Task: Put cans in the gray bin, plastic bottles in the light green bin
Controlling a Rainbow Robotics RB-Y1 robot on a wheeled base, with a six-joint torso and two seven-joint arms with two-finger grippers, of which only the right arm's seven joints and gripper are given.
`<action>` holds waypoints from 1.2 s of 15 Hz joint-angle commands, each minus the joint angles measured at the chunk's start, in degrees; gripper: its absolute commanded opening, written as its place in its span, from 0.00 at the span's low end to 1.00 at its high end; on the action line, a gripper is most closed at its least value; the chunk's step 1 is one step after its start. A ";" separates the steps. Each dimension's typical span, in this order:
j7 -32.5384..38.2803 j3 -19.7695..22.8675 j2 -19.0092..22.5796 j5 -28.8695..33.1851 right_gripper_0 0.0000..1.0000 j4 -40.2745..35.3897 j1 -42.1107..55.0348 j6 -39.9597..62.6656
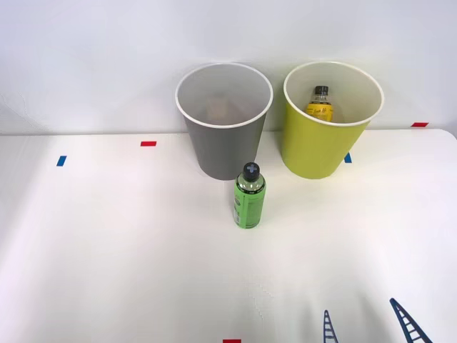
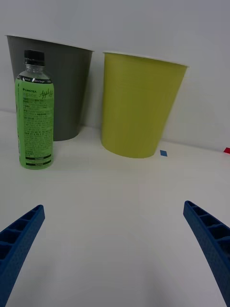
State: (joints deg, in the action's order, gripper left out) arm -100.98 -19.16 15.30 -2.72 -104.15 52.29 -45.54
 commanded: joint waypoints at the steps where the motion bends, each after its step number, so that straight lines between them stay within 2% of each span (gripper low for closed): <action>1: -0.01 0.00 0.00 -0.01 1.00 0.00 0.00 0.01; 18: -0.01 0.00 0.00 -0.01 1.00 0.00 0.00 0.01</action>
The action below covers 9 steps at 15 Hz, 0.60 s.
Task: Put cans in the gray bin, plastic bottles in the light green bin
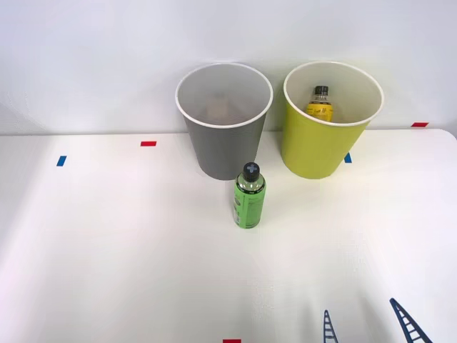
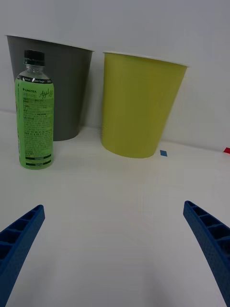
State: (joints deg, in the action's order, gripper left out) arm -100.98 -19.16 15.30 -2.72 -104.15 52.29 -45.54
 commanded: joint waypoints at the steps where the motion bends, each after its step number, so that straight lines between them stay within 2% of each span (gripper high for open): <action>1: 0.00 0.00 0.00 -0.01 1.00 0.00 0.00 0.01; 9: 0.00 0.00 0.00 -0.01 1.00 0.00 0.00 0.01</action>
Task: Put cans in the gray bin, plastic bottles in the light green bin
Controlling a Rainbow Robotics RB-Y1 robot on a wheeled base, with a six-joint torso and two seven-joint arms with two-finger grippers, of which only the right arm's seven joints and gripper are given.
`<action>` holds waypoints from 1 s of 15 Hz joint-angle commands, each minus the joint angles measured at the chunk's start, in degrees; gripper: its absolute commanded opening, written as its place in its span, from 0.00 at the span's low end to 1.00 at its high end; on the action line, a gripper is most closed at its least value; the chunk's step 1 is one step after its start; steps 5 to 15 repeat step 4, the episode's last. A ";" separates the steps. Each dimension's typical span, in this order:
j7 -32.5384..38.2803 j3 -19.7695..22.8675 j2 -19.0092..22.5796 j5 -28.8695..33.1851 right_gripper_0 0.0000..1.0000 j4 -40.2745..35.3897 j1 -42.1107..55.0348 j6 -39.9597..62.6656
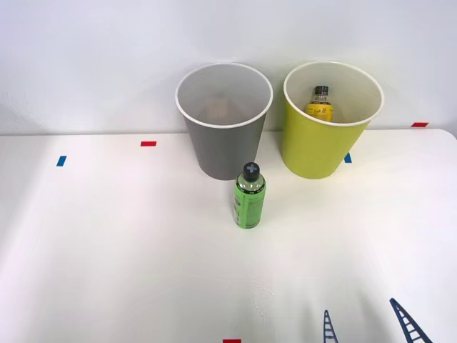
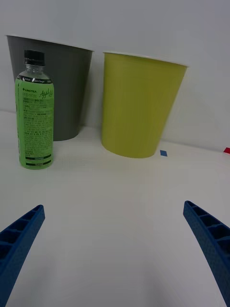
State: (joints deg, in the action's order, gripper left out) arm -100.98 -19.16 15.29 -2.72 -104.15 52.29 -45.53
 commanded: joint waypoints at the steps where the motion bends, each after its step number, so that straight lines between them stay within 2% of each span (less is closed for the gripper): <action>1: 0.00 0.00 0.00 -0.01 1.00 0.00 0.00 0.01; 15: 0.00 0.00 0.00 -0.01 1.00 0.00 0.00 0.01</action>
